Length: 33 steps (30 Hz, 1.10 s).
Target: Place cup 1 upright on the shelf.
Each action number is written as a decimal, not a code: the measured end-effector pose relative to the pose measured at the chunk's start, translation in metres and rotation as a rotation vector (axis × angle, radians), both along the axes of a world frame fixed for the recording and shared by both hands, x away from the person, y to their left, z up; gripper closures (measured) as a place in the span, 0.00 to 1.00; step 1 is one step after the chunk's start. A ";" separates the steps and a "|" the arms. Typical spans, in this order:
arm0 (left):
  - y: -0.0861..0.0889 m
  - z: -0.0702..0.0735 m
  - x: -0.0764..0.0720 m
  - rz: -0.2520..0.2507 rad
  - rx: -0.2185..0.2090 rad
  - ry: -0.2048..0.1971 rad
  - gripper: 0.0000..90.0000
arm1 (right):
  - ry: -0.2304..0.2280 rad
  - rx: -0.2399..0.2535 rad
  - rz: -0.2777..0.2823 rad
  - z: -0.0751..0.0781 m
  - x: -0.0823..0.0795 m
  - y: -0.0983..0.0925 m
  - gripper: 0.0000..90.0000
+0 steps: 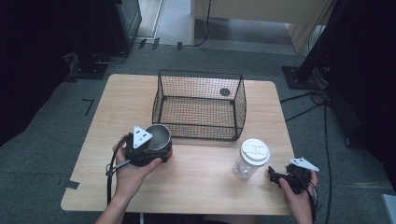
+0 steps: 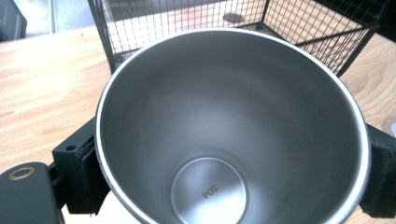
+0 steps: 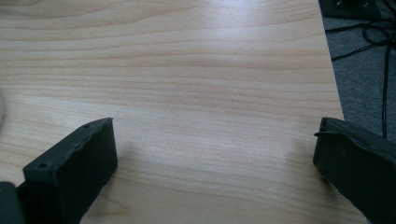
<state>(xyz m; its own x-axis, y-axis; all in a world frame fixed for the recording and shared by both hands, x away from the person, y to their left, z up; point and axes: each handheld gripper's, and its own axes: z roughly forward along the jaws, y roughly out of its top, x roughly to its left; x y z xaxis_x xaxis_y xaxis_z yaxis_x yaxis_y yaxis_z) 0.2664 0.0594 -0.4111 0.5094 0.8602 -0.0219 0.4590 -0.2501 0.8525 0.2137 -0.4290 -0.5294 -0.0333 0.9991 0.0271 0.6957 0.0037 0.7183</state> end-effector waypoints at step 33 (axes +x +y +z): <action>-0.013 0.029 -0.004 -0.029 -0.085 -0.187 0.09 | -0.001 0.001 0.000 0.000 0.000 0.000 0.00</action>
